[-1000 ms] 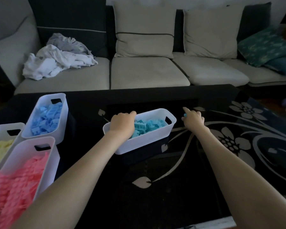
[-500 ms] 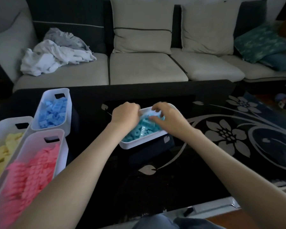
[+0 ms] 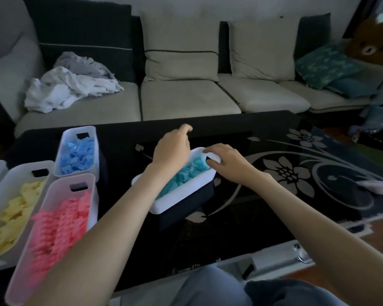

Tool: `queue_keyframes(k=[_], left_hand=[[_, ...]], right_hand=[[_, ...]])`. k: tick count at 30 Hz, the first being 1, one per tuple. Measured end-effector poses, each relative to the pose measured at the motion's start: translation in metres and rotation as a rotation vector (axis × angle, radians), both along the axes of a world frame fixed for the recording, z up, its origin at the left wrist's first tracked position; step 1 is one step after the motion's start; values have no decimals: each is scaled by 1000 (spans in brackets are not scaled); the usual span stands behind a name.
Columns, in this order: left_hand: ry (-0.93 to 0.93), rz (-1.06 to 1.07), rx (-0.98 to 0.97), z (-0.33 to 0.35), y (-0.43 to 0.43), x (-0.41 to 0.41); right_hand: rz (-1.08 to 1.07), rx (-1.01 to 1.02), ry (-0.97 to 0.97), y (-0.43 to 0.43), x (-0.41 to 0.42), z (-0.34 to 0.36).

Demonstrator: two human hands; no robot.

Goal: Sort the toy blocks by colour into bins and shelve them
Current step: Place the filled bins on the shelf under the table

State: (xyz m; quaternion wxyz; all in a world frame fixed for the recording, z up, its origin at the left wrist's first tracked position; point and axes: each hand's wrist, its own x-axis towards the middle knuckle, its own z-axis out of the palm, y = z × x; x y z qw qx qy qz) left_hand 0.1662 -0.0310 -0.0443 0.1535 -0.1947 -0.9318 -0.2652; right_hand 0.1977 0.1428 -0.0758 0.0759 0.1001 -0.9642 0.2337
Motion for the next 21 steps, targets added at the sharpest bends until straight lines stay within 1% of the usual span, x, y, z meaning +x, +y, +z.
queue_keyframes(k=[2,4,6,7,11,15,17,19,20,21], left_hand=[[-19,-132,14,8,33,10],[-103,-229,-78,4,71,23],[-198,-328,-157,-5,108,33],[-246,-396,-166,-11,131,39],[-428,-598,-124,-28,200,55],[-490,-623,-164,-45,249,63],[-485,-627,-160,-54,267,64],[-496,-627,-175,-63,282,65],[-496,-618,-185,-68,287,65],[-492,-605,-180,-73,290,66]], right_hand=[[-100,16,-6,26,9,3],[-204,39,-80,57,20,7],[-303,151,-136,95,33,4],[-369,198,-151,121,42,1],[-622,130,-175,208,80,-4],[-910,187,-262,271,110,-16],[-1028,138,-319,294,117,-26],[-1099,94,-347,312,122,-37],[-1098,119,-336,318,123,-41],[-1100,140,-286,322,124,-45]])
